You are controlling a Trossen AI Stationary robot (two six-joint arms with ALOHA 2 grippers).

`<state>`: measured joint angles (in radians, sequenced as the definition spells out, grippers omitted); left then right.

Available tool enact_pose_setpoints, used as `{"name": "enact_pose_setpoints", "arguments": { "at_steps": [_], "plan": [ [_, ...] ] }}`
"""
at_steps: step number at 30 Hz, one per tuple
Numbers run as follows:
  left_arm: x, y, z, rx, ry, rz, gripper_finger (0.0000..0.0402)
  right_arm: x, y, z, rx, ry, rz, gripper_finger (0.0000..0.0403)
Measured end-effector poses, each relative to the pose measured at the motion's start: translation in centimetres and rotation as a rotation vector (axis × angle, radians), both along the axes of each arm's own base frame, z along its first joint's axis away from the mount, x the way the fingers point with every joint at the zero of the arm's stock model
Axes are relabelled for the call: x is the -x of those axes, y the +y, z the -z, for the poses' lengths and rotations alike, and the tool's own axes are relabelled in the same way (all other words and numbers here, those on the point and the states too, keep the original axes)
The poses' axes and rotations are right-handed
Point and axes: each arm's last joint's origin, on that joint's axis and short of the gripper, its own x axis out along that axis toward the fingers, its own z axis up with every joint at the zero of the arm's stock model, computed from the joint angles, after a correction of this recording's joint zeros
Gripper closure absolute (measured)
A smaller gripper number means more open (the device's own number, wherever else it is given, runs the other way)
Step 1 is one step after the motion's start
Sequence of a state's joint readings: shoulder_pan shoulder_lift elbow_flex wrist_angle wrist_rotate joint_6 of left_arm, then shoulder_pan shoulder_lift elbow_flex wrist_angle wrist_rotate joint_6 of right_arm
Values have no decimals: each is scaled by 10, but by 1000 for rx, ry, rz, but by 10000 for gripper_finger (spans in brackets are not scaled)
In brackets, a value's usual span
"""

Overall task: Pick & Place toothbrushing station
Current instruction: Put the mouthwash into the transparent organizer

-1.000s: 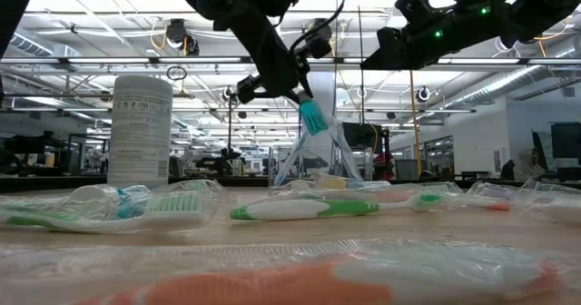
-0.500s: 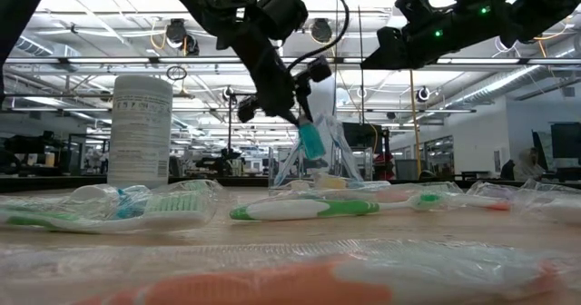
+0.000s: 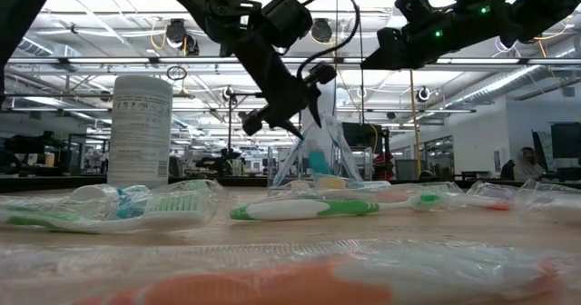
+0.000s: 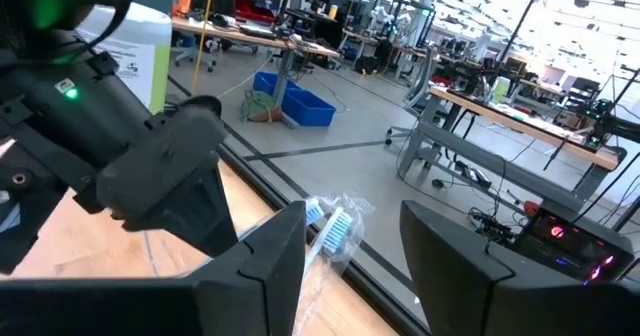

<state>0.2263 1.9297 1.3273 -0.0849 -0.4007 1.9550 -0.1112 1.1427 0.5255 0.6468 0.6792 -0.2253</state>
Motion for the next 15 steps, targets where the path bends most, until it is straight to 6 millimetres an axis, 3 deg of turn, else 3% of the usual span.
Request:
{"name": "enact_pose_setpoints", "arguments": {
  "at_steps": [5,9,15],
  "plan": [
    [-5,-4,-5,120,-177,-108,196,0,0,0,0,0,0,248],
    [-6,-13,-13,220,-291,-162,205,0,0,0,0,1,0,248],
    [6,-17,-51,428,-484,-194,235,0,0,0,0,1,0,248]
  ]
}}
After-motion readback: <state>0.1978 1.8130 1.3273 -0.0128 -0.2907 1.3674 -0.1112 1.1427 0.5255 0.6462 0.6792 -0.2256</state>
